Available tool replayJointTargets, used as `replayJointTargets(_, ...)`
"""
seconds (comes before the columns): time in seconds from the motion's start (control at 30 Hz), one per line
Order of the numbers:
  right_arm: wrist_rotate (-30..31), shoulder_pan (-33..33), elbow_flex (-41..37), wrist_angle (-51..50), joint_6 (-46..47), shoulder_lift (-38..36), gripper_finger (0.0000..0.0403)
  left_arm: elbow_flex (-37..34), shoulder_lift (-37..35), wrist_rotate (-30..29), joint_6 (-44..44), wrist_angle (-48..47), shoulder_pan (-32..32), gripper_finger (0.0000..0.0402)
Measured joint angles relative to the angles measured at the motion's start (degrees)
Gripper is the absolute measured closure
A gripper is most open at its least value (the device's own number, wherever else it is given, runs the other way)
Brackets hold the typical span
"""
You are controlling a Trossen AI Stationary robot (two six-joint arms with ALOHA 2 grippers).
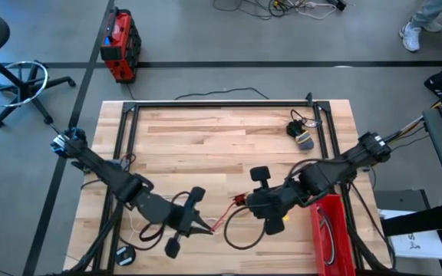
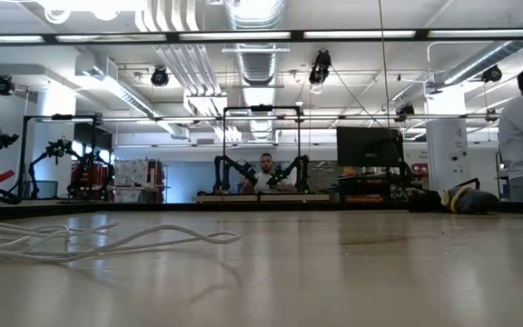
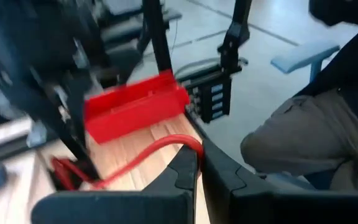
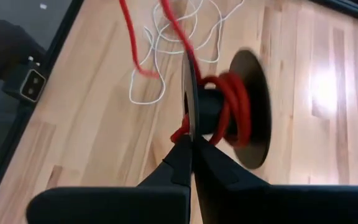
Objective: Coil cords
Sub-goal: Coil the red wire onto the spool
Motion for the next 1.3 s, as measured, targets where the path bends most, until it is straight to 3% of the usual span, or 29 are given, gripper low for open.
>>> replayJointTargets(0.3,-2.0,0.0,-0.1,5.7,-4.3,2.2,0.0403,4.9,1.4,1.5,5.0,-1.5,0.6,0.0401)
replayJointTargets(0.6,-11.9,0.1,-0.1,14.1,-10.4,2.9,0.0403,4.5,1.8,6.1,5.0,-2.2,2.7,0.04)
replayJointTargets(0.7,-12.6,0.1,-0.1,15.2,-10.8,2.9,0.0403,4.5,1.8,6.6,4.6,-3.6,3.0,0.0399)
replayJointTargets(1.03,-11.4,0.1,-0.1,8.8,-8.0,2.8,0.0403,4.1,1.8,10.0,-4.2,-7.3,-0.7,0.039)
replayJointTargets(1.3,-10.3,0.1,0.0,4.5,-4.3,2.7,0.0403,3.8,1.8,4.9,-8.1,-8.8,-4.6,0.039)
